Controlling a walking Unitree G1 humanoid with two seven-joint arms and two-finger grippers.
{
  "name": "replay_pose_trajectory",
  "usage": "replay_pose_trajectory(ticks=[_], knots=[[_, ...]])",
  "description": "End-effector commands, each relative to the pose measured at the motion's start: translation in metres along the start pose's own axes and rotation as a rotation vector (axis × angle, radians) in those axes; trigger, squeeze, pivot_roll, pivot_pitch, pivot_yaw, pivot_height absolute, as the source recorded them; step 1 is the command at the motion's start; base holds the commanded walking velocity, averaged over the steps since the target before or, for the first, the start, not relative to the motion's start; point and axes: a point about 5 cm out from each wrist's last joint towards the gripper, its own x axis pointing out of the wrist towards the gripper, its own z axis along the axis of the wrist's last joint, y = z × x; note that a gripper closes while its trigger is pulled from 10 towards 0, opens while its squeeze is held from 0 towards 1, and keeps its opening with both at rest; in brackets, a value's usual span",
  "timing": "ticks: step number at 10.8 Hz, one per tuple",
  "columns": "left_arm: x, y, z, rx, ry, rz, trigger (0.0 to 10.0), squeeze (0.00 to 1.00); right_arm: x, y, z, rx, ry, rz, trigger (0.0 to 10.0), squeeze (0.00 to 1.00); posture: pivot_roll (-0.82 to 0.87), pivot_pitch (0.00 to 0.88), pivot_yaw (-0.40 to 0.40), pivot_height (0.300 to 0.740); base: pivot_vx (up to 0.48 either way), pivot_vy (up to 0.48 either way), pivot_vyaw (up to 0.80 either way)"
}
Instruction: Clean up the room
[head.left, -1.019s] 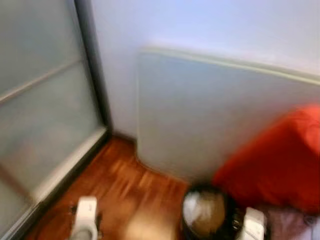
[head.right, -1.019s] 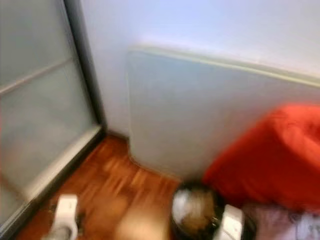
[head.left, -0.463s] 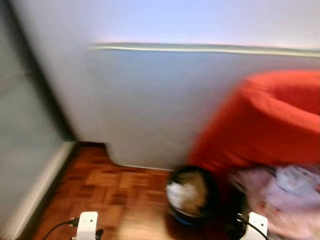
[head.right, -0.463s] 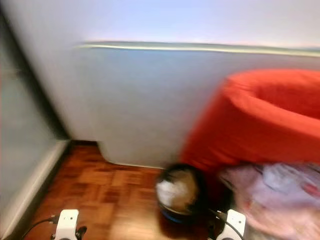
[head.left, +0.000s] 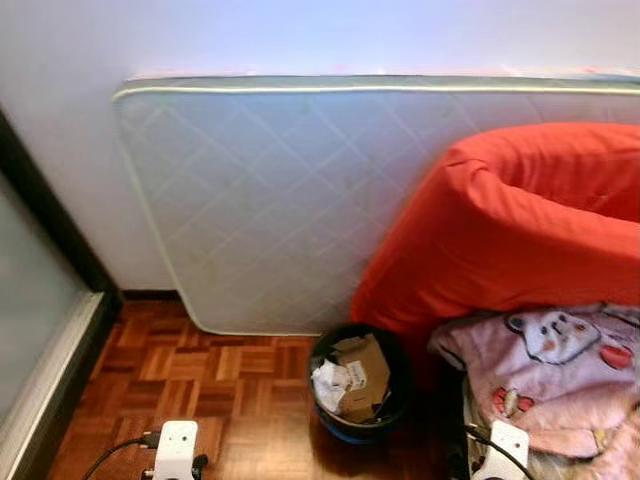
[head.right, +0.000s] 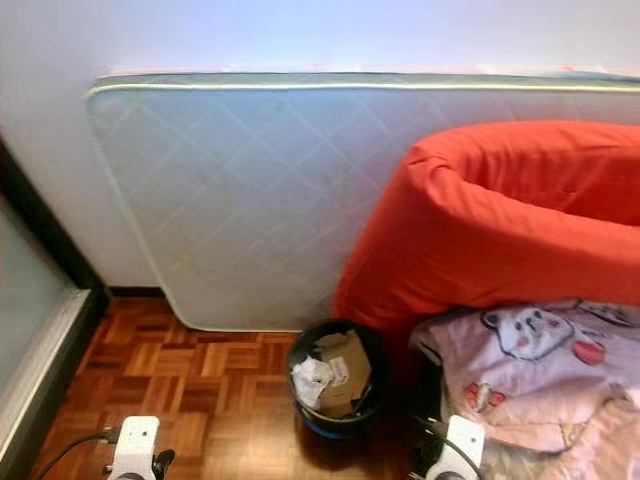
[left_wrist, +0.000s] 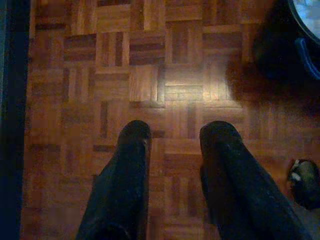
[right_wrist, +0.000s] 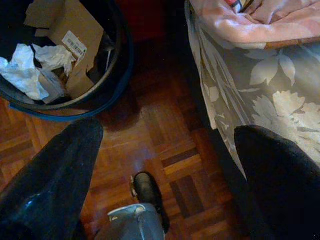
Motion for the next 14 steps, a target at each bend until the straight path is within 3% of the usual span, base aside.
replay_pose_trajectory(ticks=[1, 3, 5, 14], knots=[[-0.0006, 0.0034, -0.0021, 0.022, 0.012, 0.005, 10.0, 0.00, 0.0000, 0.0007, -0.0008, 0.000, 0.005, -0.001, 10.0, 0.00, 0.15, 0.000, -0.001, 0.740, 0.000, -0.472, -0.79], [-0.0004, 0.0027, -0.0020, 0.015, 0.014, -0.005, 10.0, 0.00, -0.0001, 0.0012, -0.0014, 0.000, 0.007, 0.001, 10.0, 0.00, 0.15, 0.000, 0.001, 0.740, 0.000, 0.000, -0.79], [-0.0002, 0.0004, -0.0013, 0.019, 0.011, -0.015, 10.0, 0.00, -0.0001, 0.0010, -0.0014, 0.000, 0.007, 0.000, 10.0, 0.00, 0.15, 0.000, 0.003, 0.740, 0.000, -0.467, -0.79], [0.0005, -0.0018, 0.0002, -0.001, 0.010, -0.015, 10.0, 0.00, 0.0003, -0.0019, 0.0017, 0.004, 0.000, -0.008, 10.0, 0.00, 0.14, 0.000, -0.002, 0.740, 0.000, 0.000, -0.79]])
